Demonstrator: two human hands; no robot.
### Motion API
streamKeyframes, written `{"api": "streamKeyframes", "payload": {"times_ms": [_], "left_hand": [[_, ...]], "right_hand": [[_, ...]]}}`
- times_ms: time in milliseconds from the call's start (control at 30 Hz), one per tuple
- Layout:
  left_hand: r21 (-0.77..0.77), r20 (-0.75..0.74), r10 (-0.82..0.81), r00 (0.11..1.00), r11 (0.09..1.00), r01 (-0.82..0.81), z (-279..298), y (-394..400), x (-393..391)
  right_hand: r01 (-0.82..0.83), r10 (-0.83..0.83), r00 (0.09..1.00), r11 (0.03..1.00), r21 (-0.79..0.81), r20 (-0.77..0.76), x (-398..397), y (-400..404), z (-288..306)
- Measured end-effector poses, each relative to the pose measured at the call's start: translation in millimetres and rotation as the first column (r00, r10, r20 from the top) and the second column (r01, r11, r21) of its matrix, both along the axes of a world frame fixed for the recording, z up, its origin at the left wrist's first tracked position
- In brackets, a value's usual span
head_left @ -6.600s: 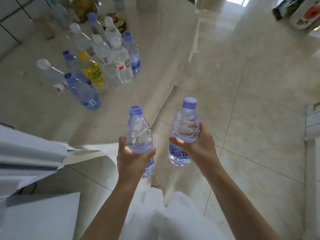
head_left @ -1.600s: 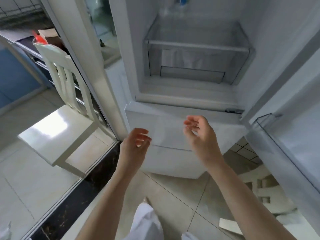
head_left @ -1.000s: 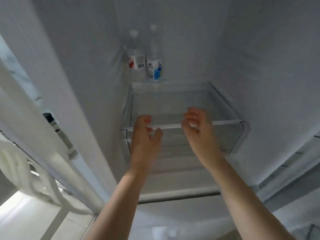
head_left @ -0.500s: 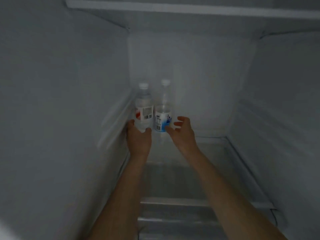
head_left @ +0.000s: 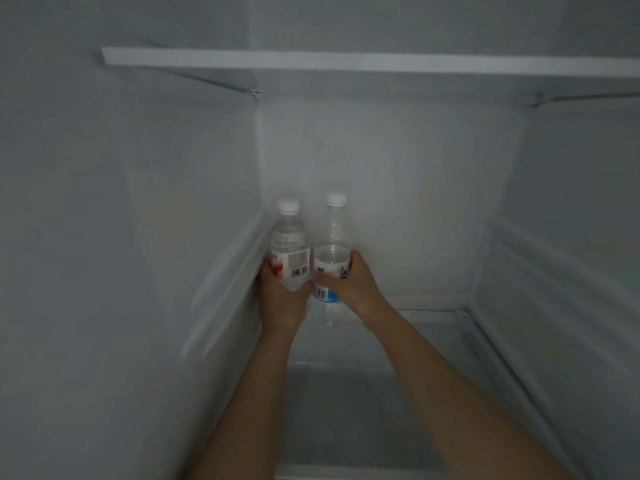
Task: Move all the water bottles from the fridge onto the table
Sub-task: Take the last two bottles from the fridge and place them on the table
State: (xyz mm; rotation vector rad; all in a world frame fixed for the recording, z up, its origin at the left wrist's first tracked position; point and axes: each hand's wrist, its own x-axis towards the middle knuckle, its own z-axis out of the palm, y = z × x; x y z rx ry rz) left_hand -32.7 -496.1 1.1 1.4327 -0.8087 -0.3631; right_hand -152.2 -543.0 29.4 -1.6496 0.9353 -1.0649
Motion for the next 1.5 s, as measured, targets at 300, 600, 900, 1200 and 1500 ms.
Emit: {"api": "streamKeyframes", "payload": {"times_ms": [300, 600, 900, 1200, 1500], "left_hand": [[0.022, 0.035, 0.094, 0.995, 0.995, -0.094, 1, 25, -28], [-0.140, -0.013, 0.095, 0.995, 0.986, -0.096, 8, 88, -67], [-0.170, -0.085, -0.084, 0.993, 0.983, 0.068, 33, 173, -94], [-0.137, -0.132, -0.388, 0.912, 0.919, 0.371, 5, 297, -121], [0.051, -0.060, -0.598, 0.799, 0.798, 0.601, -39, 426, -151]], "right_hand": [[0.175, -0.160, 0.974, 0.982, -0.078, 0.161, -25, 34, -10], [0.358, -0.316, 0.914, 0.924, -0.135, 0.256, -61, 97, 3], [0.402, -0.370, 0.882, 0.914, -0.059, 0.290, -96, 199, 20], [0.601, -0.565, 0.784, 0.794, -0.089, 0.258, -121, 343, -10], [0.760, -0.753, 0.649, 0.647, -0.059, 0.106, -158, 497, -62]]}}
